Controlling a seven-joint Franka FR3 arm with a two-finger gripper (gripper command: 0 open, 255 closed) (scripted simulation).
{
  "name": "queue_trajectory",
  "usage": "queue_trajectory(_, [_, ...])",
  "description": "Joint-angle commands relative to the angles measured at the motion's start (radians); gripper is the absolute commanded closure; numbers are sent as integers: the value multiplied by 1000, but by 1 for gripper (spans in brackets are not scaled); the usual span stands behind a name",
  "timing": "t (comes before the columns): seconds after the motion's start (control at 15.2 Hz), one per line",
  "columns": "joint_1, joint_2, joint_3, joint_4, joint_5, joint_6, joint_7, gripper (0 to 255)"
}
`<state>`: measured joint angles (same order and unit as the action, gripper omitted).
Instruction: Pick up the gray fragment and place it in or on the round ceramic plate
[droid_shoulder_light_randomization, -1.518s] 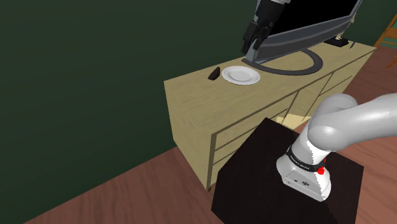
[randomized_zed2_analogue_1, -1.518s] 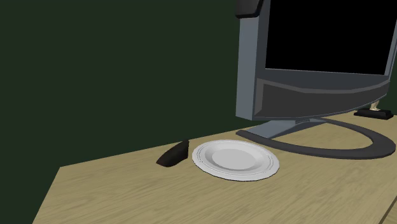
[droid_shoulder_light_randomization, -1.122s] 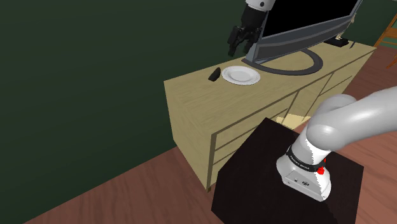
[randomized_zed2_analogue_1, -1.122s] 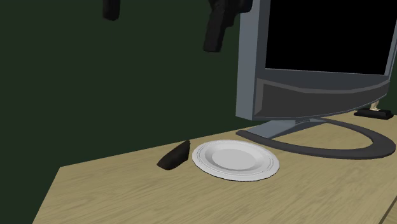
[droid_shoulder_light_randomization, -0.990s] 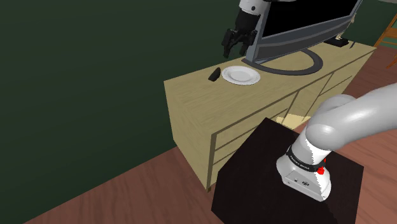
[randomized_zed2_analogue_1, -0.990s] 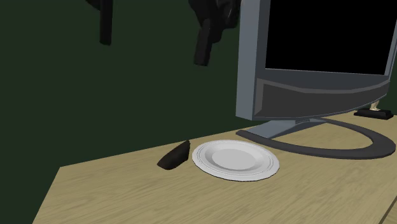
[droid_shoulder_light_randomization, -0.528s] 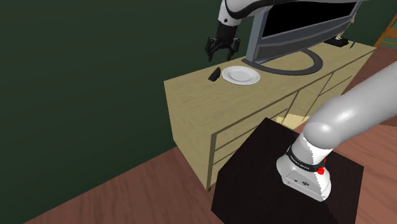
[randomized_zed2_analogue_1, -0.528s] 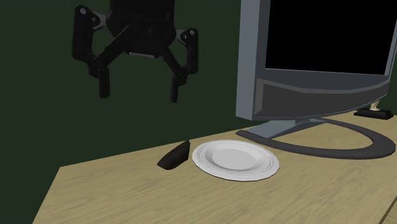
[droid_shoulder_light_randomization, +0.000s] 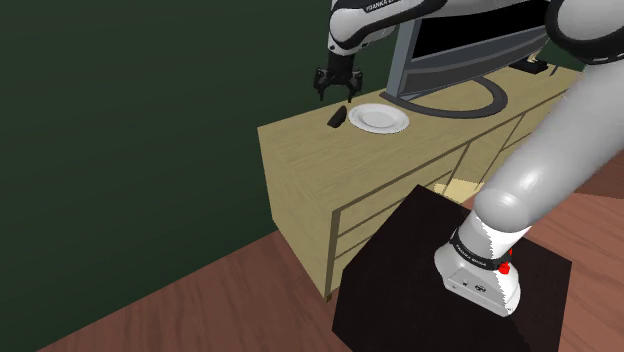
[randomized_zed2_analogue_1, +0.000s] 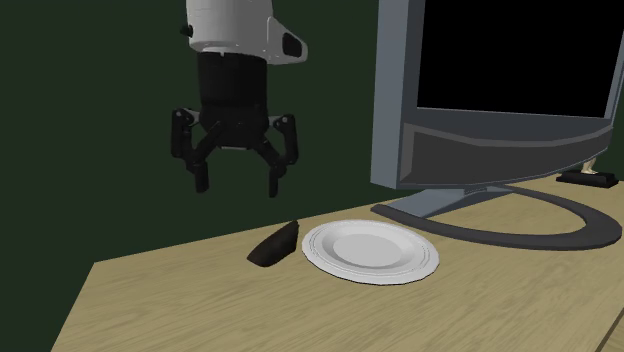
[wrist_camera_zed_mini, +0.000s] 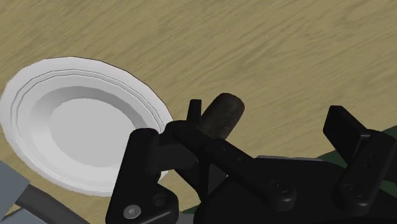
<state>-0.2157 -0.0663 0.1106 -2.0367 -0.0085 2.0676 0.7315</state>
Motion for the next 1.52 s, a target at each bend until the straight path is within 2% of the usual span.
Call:
queue_trajectory(0.0, [-12, 72, -6, 48, -23, 9, 75, 0])
queue_trajectory(0.59, [-44, 365, -76, 273, -81, 4, 355, 0])
queue_trajectory(1.12, [-47, 415, -83, 234, -86, 90, 366, 0])
queue_trajectory(1.45, [-47, 415, -83, 234, -86, 90, 366, 0])
